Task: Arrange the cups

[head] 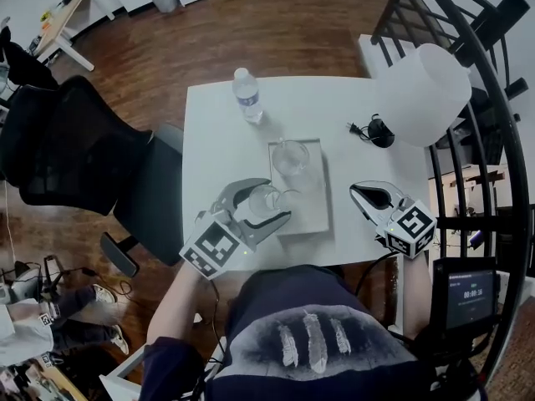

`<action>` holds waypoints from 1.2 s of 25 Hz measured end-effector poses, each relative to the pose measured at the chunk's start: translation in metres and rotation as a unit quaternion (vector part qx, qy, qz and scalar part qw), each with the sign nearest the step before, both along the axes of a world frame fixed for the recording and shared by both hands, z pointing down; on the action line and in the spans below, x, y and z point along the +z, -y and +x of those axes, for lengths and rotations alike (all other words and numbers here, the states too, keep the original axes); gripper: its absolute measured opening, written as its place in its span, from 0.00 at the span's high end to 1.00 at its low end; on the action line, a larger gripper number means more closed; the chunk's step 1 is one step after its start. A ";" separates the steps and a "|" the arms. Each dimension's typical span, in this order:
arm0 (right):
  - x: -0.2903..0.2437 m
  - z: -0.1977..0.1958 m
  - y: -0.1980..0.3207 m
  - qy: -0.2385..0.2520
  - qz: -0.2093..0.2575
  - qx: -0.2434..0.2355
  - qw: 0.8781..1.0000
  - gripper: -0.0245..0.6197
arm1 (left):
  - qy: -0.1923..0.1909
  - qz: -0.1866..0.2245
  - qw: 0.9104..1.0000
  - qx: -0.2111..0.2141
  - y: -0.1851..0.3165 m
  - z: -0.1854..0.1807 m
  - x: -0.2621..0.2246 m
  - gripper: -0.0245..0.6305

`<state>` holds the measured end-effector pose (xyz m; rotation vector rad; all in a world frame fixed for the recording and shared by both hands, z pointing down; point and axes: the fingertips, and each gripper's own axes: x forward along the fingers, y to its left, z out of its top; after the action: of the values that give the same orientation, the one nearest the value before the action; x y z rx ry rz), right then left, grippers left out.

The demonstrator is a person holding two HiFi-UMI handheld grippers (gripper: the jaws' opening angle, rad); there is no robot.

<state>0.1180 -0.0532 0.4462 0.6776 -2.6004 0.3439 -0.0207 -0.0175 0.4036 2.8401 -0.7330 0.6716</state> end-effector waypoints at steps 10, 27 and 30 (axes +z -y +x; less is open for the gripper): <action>0.008 0.031 -0.010 -0.003 -0.010 0.039 0.999 0.96 | 0.029 -0.035 0.997 0.068 -0.011 0.040 0.046 0.54; 0.013 0.024 -0.003 -0.013 -0.010 0.024 1.000 0.96 | 0.038 -0.025 0.995 0.092 -0.015 0.054 0.069 0.53; 0.011 0.020 0.000 -0.013 -0.009 0.020 1.000 0.96 | 0.034 -0.025 0.995 0.089 -0.013 0.054 0.067 0.53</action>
<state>0.1381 -0.0534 0.4571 0.7250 -2.5587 0.3672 0.0333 -0.0040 0.4709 2.8719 -0.4676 0.8043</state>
